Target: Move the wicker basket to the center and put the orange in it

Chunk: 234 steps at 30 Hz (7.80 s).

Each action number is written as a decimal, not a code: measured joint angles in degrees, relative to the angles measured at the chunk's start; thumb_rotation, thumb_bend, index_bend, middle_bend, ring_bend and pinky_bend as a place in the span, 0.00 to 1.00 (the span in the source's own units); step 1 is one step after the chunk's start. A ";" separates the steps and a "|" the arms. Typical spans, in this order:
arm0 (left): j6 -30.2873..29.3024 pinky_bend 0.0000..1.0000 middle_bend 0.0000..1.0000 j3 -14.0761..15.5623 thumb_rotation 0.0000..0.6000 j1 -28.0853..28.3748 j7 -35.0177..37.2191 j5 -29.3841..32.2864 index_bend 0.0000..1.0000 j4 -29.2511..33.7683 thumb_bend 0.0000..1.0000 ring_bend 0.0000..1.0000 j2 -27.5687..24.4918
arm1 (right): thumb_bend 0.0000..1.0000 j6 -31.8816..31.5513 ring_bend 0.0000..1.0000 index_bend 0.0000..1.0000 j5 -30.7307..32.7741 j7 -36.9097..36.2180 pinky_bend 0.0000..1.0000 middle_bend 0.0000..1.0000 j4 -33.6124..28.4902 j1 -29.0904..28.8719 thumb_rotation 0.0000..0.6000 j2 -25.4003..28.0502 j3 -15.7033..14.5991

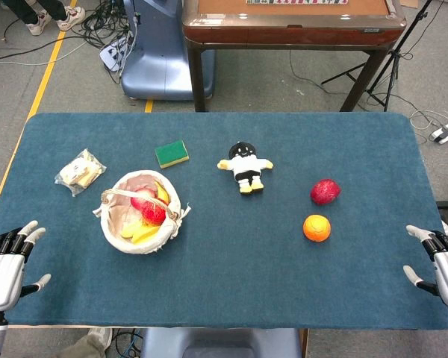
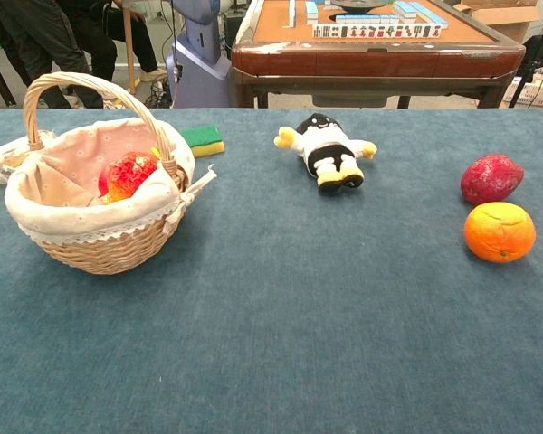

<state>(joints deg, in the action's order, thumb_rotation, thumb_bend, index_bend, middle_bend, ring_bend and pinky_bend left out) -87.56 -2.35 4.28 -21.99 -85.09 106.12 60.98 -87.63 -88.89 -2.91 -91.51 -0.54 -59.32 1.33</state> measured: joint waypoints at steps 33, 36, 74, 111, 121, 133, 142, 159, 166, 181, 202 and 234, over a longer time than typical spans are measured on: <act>10.42 0.15 0.14 -9.09 1.00 12.52 18.61 2.46 0.15 -0.74 0.11 0.15 -0.07 | 0.22 -4.90 0.23 0.23 -1.57 3.63 0.30 0.30 -6.58 0.59 1.00 5.30 2.42; 12.25 0.15 0.14 -10.39 1.00 14.87 18.33 3.88 0.14 -1.30 0.11 0.14 1.67 | 0.22 -4.86 0.23 0.23 -1.62 3.66 0.30 0.30 -6.81 0.71 1.00 5.35 2.25; 23.95 0.56 0.81 -15.36 1.00 35.31 14.73 13.44 0.72 -32.53 0.11 0.65 24.77 | 0.22 -1.44 0.23 0.23 -2.85 -0.67 0.30 0.29 -4.04 -0.26 1.00 5.75 1.06; 19.30 0.65 0.86 -23.49 1.00 43.26 18.50 19.58 0.75 -23.65 0.11 0.70 34.31 | 0.22 1.31 0.23 0.23 -2.34 -2.70 0.30 0.29 -0.96 -1.52 1.00 4.23 -0.55; 19.21 0.65 0.86 -23.36 1.00 45.63 16.02 20.44 0.74 -23.52 0.11 0.69 37.58 | 0.22 1.06 0.23 0.23 -1.74 -2.82 0.30 0.30 -0.77 -0.96 1.00 4.33 -0.81; 19.16 0.65 0.86 -23.85 1.00 48.33 13.02 21.96 0.73 -23.73 0.11 0.68 41.58 | 0.22 -0.78 0.23 0.23 -1.66 -2.67 0.30 0.30 -1.11 0.52 1.00 5.09 -1.15; 20.02 0.65 0.68 -23.39 1.00 49.48 10.14 23.74 0.56 -24.80 0.11 0.53 43.31 | 0.22 -1.11 0.23 0.23 -1.57 -3.29 0.30 0.29 -0.52 0.87 1.00 4.99 -1.16; 23.33 0.16 0.03 -20.49 1.00 45.77 0.94 32.66 0.00 -13.76 0.11 0.00 32.83 | 0.23 -0.41 0.23 0.23 -1.93 -3.33 0.30 0.30 -0.35 0.06 1.00 4.58 -0.70; 22.51 0.14 0.03 -18.12 1.00 42.81 -1.00 33.39 0.00 -7.03 0.11 0.00 26.46 | 0.23 0.04 0.23 0.23 -1.82 -3.41 0.30 0.30 -0.34 -0.24 1.00 4.53 -0.60; 17.75 0.14 0.03 -14.46 1.00 33.28 2.91 30.71 0.00 2.31 0.11 0.00 12.09 | 0.23 4.19 0.23 0.23 -2.37 -1.93 0.30 0.29 -1.59 -3.09 1.00 5.43 -0.53; 8.68 0.14 0.03 -11.24 1.00 21.38 7.88 26.75 0.03 2.40 0.11 0.00 0.73 | 0.18 23.06 0.22 0.21 -1.70 5.20 0.30 0.24 -3.83 -15.75 1.00 5.76 1.04; 11.77 0.14 0.03 -7.74 1.00 17.38 3.81 26.51 0.06 -0.17 0.11 0.00 -3.38 | 0.45 41.17 0.35 0.46 10.76 16.82 0.64 0.38 3.93 -31.23 1.00 -11.06 2.60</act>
<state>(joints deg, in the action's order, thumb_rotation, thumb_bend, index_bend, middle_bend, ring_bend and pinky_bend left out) -75.80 -10.09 21.66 -18.18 -58.57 105.95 57.60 -46.46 -78.13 13.92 -87.59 -31.77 -70.38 3.94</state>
